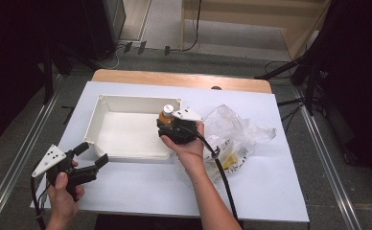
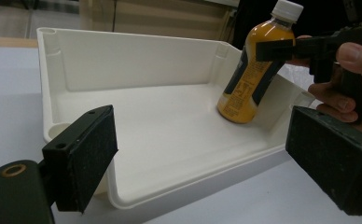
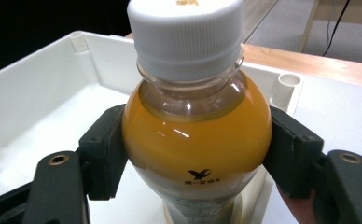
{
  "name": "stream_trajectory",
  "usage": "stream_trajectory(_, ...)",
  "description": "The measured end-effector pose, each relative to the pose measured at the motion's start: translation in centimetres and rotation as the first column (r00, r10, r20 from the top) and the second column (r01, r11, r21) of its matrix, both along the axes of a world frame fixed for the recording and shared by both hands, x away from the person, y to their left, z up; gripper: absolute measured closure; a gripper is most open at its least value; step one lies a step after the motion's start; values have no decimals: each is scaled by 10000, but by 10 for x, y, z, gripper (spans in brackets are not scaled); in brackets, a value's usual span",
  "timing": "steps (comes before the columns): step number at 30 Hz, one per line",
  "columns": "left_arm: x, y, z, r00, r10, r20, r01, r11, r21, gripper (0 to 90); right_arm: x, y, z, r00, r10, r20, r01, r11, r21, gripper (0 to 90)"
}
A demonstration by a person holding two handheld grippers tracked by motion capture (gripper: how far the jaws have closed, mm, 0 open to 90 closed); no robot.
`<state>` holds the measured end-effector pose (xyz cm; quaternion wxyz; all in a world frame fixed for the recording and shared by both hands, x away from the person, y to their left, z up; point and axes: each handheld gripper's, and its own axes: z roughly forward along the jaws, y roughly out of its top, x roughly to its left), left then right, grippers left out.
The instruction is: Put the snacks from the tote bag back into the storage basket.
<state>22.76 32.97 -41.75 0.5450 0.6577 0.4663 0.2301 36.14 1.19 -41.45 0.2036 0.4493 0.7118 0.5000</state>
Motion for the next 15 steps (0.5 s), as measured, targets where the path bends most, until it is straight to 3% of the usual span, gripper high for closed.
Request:
stream_trajectory(8,0,1,0,10000,0,6,1,10000,-11,93,0,1,-2,10000,-48,53,47,10000,61,311)
stream_trajectory(15,0,1,0,10000,24,-1,-24,10000,-25,93,-1,-1,0,9998,8,-195,-4,9999,161,306)
